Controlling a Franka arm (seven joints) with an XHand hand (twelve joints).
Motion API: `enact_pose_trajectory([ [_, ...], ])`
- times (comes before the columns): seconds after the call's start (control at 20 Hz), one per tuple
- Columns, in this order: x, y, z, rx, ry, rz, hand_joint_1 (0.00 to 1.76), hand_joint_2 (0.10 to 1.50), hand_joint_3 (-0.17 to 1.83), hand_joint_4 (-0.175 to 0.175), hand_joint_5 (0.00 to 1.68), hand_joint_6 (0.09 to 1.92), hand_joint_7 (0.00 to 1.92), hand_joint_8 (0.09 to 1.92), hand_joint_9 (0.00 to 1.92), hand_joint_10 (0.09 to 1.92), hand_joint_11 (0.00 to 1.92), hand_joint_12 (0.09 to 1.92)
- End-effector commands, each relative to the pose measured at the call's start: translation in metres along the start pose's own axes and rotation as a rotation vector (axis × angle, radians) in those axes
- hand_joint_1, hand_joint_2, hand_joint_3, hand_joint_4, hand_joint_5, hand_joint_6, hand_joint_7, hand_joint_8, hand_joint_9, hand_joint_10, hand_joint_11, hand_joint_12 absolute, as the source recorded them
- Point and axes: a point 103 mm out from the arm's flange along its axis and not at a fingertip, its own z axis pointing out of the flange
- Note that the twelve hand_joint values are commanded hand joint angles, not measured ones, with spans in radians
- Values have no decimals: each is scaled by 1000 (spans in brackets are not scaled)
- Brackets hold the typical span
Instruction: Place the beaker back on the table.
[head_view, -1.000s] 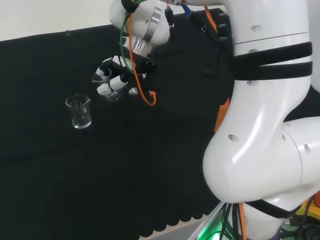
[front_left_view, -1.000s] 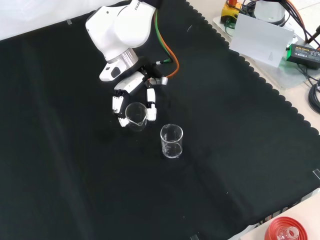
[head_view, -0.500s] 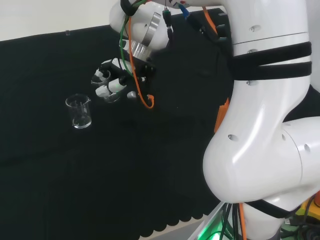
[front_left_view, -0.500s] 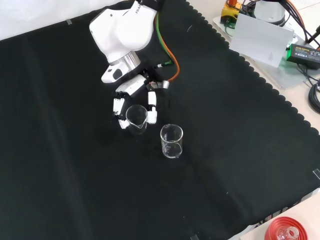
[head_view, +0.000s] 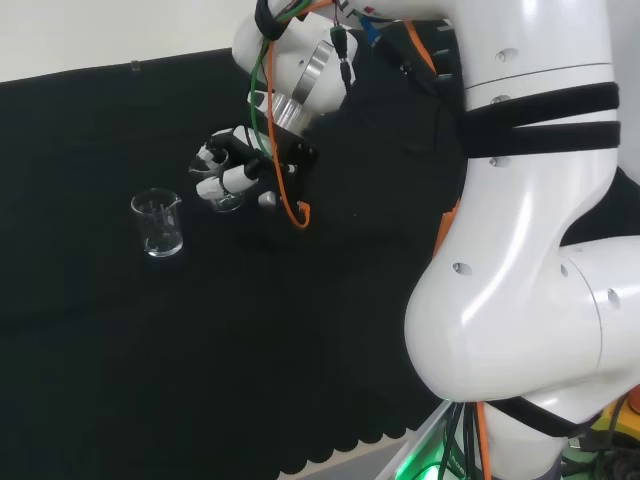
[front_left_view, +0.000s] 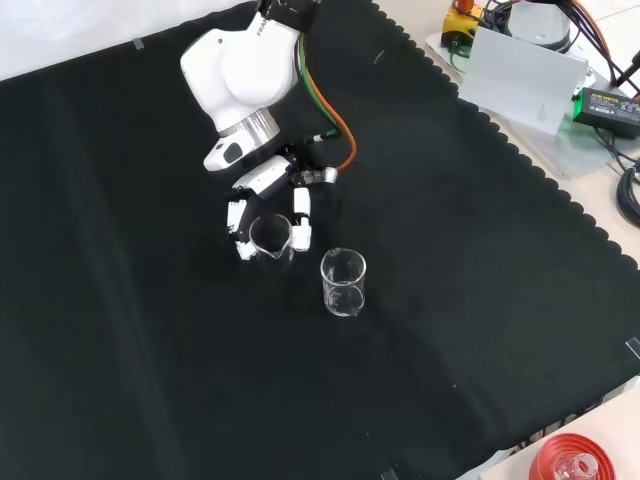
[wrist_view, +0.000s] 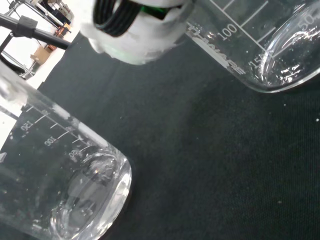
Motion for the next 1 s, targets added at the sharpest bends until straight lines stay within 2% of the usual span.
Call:
enact_pose_trajectory([
  [0.05, -4, 1, 3, -1, 26, 6, 1410, 1082, -175, -136, 1045, 870, 1245, 589, 1276, 757, 811, 903],
  [0.3, -9, -1, 0, -12, 38, 0, 1410, 1082, -175, -137, 1045, 871, 1246, 589, 1275, 758, 812, 904],
  [0.75, -7, 0, 13, 9, 15, -2, 1409, 1083, -175, -132, 1046, 873, 1242, 587, 1276, 757, 812, 905],
  [0.85, -7, -1, 15, 27, 30, -10, 1409, 1083, -175, -136, 1046, 857, 1240, 599, 1276, 755, 825, 912],
  [1.0, -7, -1, 17, 41, 40, -7, 1396, 1119, -175, -131, 966, 976, 1144, 790, 1201, 808, 722, 1076],
])
